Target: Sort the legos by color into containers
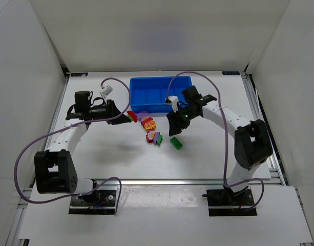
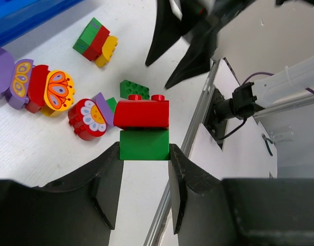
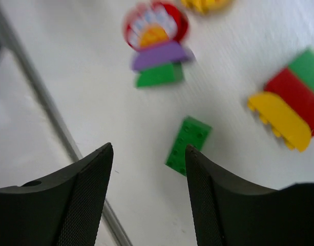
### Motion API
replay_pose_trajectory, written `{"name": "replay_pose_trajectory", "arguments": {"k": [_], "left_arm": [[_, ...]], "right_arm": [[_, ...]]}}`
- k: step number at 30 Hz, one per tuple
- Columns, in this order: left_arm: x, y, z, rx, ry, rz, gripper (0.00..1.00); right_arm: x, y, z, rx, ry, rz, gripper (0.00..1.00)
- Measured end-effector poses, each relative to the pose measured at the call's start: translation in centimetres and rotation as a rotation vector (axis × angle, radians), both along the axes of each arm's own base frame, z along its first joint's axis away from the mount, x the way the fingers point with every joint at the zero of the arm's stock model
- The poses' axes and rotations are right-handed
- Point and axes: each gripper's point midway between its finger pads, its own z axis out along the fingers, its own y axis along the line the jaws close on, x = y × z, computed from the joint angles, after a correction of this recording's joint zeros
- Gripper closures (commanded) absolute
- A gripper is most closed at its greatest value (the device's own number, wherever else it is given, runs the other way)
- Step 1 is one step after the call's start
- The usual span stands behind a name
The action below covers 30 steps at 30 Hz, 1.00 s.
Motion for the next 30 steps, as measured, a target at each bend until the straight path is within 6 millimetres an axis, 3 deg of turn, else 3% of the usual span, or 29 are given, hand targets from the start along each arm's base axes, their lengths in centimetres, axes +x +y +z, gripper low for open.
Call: {"name": "replay_pose_trajectory", "arguments": {"k": [2, 7, 10, 12, 18, 23, 30], "left_arm": [[-0.4, -0.4, 0.1, -0.001, -0.003, -0.023, 0.77], [-1.3, -1.8, 0.3, -0.004, -0.015, -0.086, 0.77], [-1.6, -2.1, 0.6, -0.016, -0.020, -0.112, 0.76], [-1.7, -2.3, 0.8, -0.027, -0.023, -0.130, 0.76], [-2.8, -2.9, 1.5, -0.074, -0.023, -0.200, 0.75], [-3.5, -3.8, 2.2, -0.100, -0.031, -0.257, 0.75], [-3.7, -4.2, 2.5, -0.111, -0.037, -0.285, 0.75]], "right_arm": [[0.7, 1.1, 3.3, 0.125, -0.013, -0.001, 0.38], [2.9, 5.1, 13.7, 0.472, -0.031, 0.081, 0.39], [2.2, 6.8, 16.8, 0.612, 0.039, 0.145, 0.39], [1.5, 7.6, 17.0, 0.656, 0.115, 0.180, 0.39], [-0.1, 9.5, 15.1, 0.691, 0.329, 0.244, 0.39], [-1.1, 10.2, 15.7, 0.700, 0.360, 0.282, 0.39], [-0.8, 11.2, 16.7, 0.720, 0.330, 0.318, 0.38]]}}
